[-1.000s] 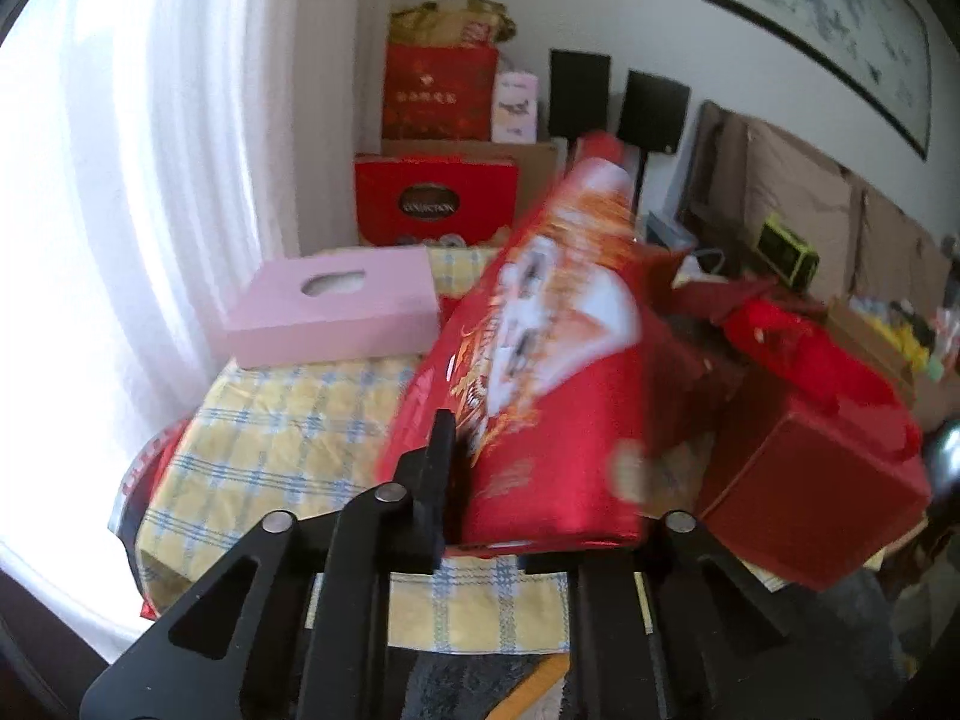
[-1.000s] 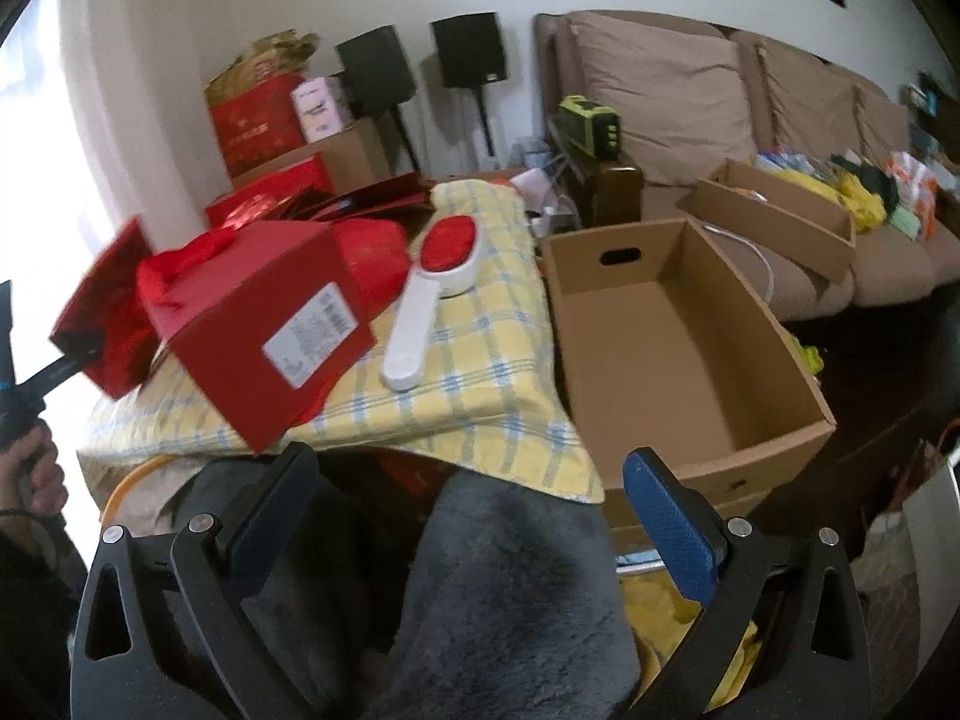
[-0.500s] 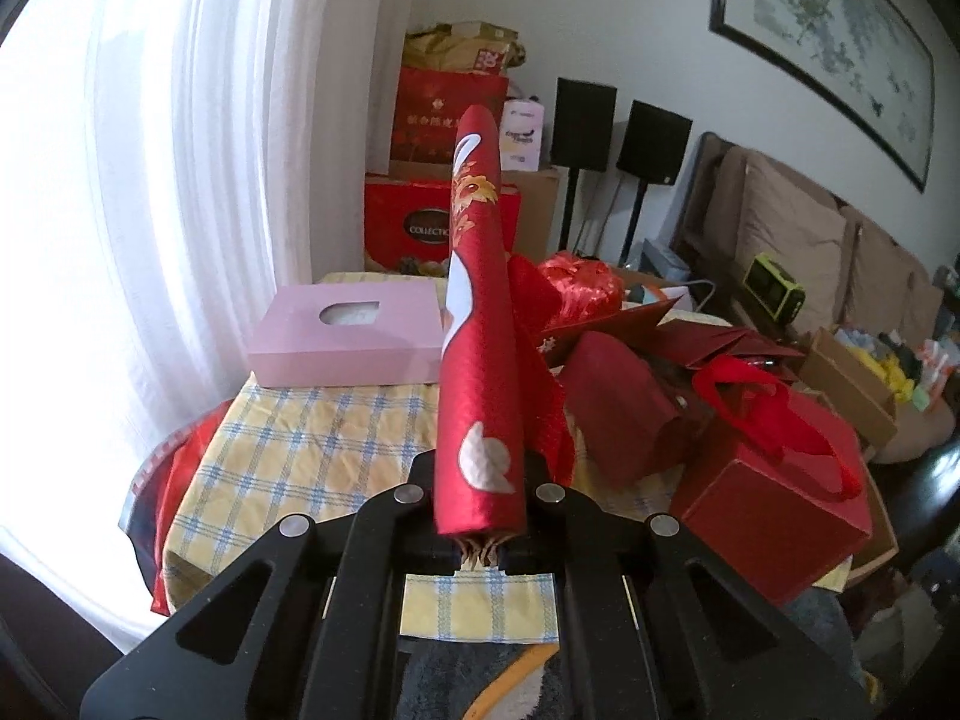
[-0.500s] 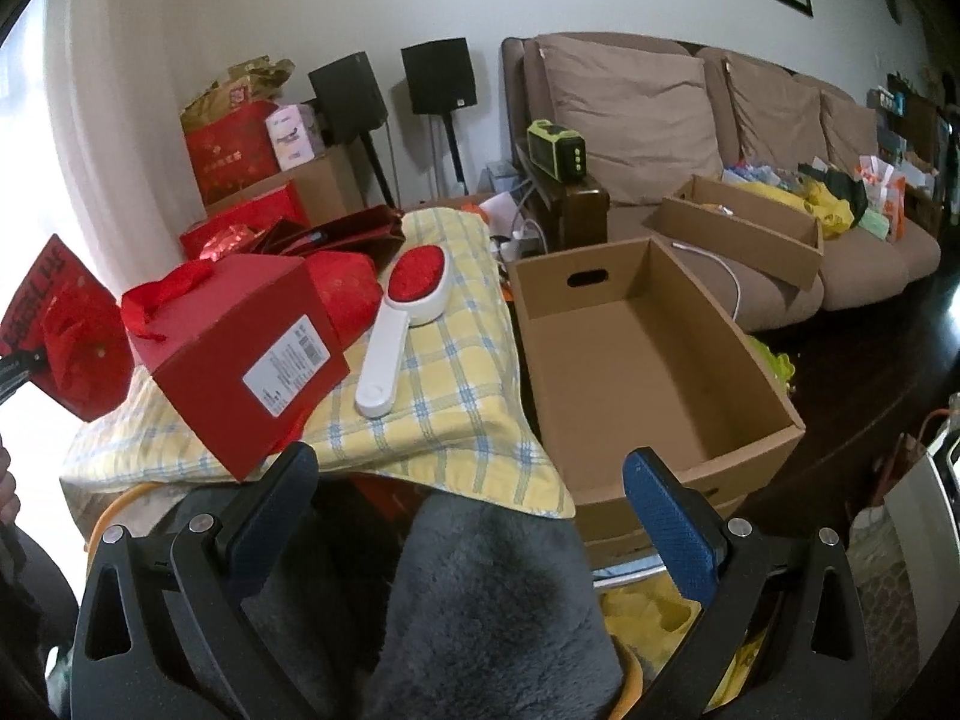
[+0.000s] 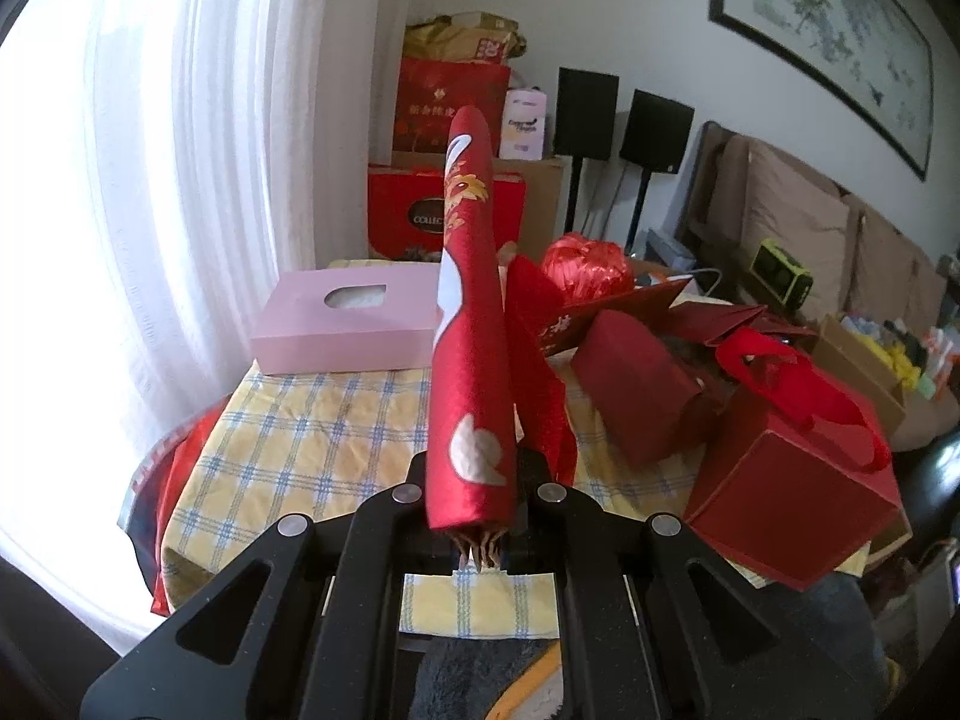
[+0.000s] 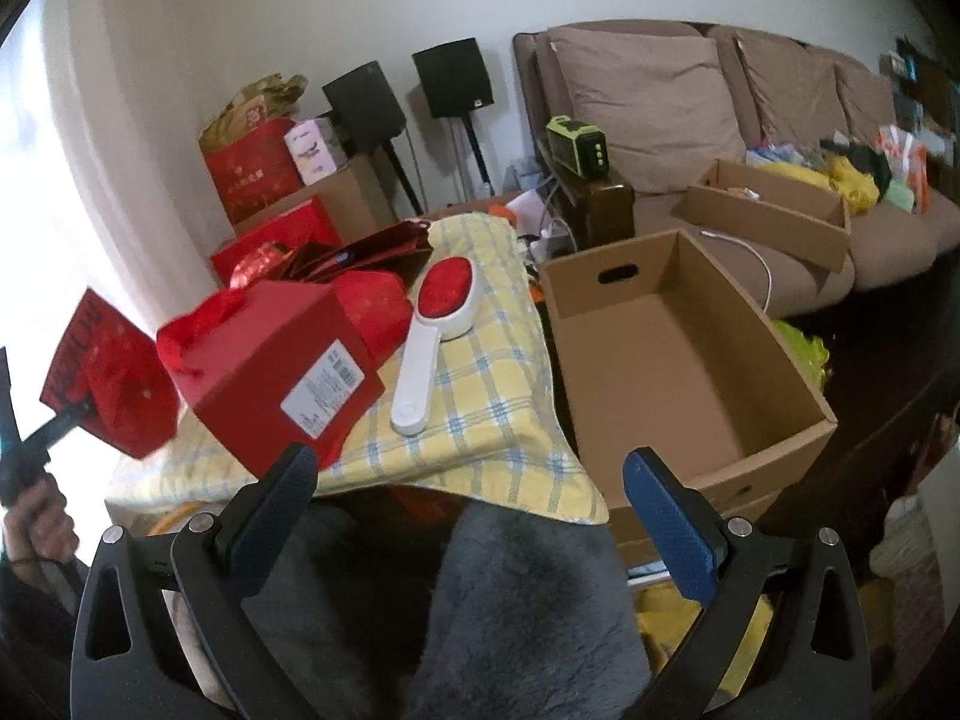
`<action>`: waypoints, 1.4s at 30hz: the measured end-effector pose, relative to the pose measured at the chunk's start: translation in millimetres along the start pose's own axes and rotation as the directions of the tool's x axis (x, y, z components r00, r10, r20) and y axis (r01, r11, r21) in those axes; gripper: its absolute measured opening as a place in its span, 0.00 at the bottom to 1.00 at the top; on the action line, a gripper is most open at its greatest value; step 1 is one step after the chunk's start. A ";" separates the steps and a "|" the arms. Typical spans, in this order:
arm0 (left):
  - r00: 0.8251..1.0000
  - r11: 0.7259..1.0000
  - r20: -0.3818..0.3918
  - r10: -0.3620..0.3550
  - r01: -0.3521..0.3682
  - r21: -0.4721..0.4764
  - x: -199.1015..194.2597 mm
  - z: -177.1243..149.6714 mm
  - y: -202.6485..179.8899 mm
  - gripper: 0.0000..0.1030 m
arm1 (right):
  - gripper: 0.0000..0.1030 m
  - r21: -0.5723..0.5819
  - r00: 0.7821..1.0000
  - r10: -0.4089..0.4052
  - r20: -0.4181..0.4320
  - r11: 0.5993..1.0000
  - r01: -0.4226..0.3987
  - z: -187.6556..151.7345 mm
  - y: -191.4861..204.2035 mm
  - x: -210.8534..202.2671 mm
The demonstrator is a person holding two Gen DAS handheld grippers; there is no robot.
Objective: Organize objects
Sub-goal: 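Raise the held red bag upright off the table with the left tool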
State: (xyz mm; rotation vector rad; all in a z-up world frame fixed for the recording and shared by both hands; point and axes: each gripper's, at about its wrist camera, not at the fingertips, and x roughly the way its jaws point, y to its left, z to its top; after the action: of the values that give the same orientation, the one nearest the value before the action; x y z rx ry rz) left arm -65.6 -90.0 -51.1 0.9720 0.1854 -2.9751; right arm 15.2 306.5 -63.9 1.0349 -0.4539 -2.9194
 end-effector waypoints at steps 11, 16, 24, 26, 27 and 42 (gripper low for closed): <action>1.000 1.000 -0.010 0.001 -0.001 0.013 6.8 0.1 -2.4 0.09 | 0.99 -0.126 0.995 -0.088 -0.048 0.989 0.082 12.4 11.0 32.6; 0.999 1.000 -0.041 0.003 -0.003 0.004 18.3 -4.7 1.7 0.09 | 0.99 -0.211 0.989 -0.109 -0.099 0.974 0.087 7.9 23.0 54.8; 1.000 1.000 -0.025 0.001 -0.001 -0.012 30.1 -3.7 6.2 0.09 | 0.99 -0.232 0.986 -0.104 -0.130 0.970 0.072 12.1 28.3 75.7; 1.000 1.000 -0.019 0.003 -0.003 -0.017 34.4 -2.1 5.5 0.09 | 0.99 -0.223 0.988 -0.083 -0.129 0.973 0.052 13.4 29.2 76.8; 1.000 1.000 -0.017 0.004 -0.004 -0.016 37.2 -1.1 4.2 0.10 | 0.99 -0.220 0.990 -0.066 -0.125 0.975 0.037 13.4 30.3 76.8; 0.999 0.999 0.026 0.034 -0.034 0.007 50.8 0.1 2.3 0.10 | 0.99 -0.027 0.983 0.008 -0.181 1.000 -0.013 81.8 2.5 103.0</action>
State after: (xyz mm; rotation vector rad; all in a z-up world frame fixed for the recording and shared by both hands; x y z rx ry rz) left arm -106.6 -90.7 -81.2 0.9265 0.1563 -2.9582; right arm -116.1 315.0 -66.1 1.2753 -0.4091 -2.7795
